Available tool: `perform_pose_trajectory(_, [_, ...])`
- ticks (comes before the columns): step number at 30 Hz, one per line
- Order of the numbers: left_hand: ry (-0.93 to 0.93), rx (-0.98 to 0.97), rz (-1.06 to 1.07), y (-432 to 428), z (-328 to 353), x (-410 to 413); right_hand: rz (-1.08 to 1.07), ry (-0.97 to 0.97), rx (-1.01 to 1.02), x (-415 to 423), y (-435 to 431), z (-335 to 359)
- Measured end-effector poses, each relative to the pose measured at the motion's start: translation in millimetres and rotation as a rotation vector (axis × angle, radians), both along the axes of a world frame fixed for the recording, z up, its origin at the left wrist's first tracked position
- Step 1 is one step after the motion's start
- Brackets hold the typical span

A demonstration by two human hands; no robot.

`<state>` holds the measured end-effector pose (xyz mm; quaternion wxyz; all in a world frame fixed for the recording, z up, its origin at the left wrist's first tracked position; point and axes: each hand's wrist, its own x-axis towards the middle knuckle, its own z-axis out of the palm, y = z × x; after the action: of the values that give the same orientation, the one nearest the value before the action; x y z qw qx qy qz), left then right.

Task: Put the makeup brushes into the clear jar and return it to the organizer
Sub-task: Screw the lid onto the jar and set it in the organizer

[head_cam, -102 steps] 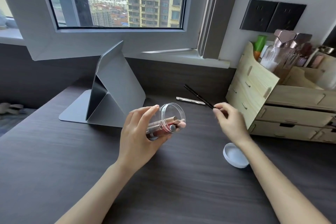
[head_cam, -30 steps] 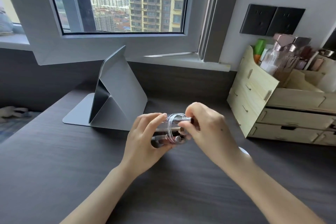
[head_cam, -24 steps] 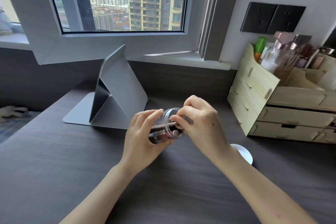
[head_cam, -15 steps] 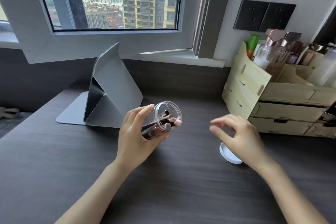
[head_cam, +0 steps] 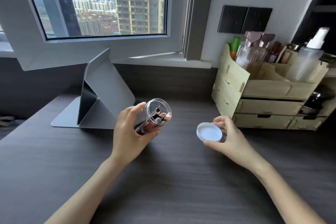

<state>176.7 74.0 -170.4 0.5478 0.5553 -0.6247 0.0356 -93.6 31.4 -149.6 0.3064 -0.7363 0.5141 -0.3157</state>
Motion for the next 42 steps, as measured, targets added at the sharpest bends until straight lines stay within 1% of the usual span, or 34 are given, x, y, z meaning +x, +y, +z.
perform_pose_trajectory(3, [-0.09, -0.016, -0.019, -2, 0, -5, 0.101, 0.053, -0.117, 23, 7, 25])
perform_pose_trajectory(5, [-0.152, -0.023, -0.015, -2, 2, -10, 0.183, 0.1, -0.158, 35, 11, 39])
perform_pose_trajectory(7, [-0.175, 0.012, -0.013, 1, 6, -15, 0.258, 0.123, -0.164, 43, 15, 51])
perform_pose_trajectory(9, [-0.163, 0.085, -0.044, 5, 11, -18, 0.318, 0.052, -0.12, 46, 19, 63])
perform_pose_trajectory(12, [-0.066, 0.2, -0.145, 11, 18, -20, 0.398, -0.11, -0.018, 46, 20, 74])
perform_pose_trajectory(13, [-0.039, 0.231, -0.187, 13, 21, -21, 0.409, -0.132, -0.003, 44, 20, 76])
perform_pose_trajectory(16, [0.012, 0.343, -0.326, 18, 33, -22, 0.456, -0.063, -0.034, 41, 20, 82])
perform_pose_trajectory(19, [0.084, 0.558, -0.452, 19, 44, -17, 0.549, 0.046, -0.052, 38, 22, 87])
perform_pose_trajectory(22, [0.111, 0.728, -0.576, 21, 54, -14, 0.609, 0.079, -0.011, 36, 22, 92])
perform_pose_trajectory(24, [0.167, 0.804, -0.698, 22, 60, -14, 0.652, 0.072, -0.003, 34, 22, 97])
perform_pose_trajectory(27, [0.301, 0.907, -0.918, 24, 66, -14, 0.722, 0.084, -0.012, 33, 24, 104])
perform_pose_trajectory(30, [0.397, 0.972, -1.097, 22, 64, -15, 0.766, 0.082, -0.006, 32, 25, 111])
perform_pose_trajectory(32, [0.439, 0.966, -1.18, 22, 63, -18, 0.785, 0.083, -0.008, 30, 26, 115])
perform_pose_trajectory(33, [0.451, 0.95, -1.18, 23, 64, -19, 0.779, 0.095, -0.011, 29, 27, 117])
perform_pose_trajectory(35, [0.414, 0.902, -1.077, 26, 68, -22, 0.717, 0.157, -0.022, 29, 27, 118])
perform_pose_trajectory(37, [0.26, 0.812, -0.895, 30, 73, -25, 0.613, 0.206, -0.04, 32, 28, 115])
perform_pose_trajectory(40, [-0.048, 0.6, -0.584, 34, 76, -34, 0.432, 0.225, -0.115, 41, 27, 100])
perform_pose_trajectory(42, [-0.14, 0.526, -0.46, 34, 73, -38, 0.357, 0.281, -0.089, 42, 27, 93])
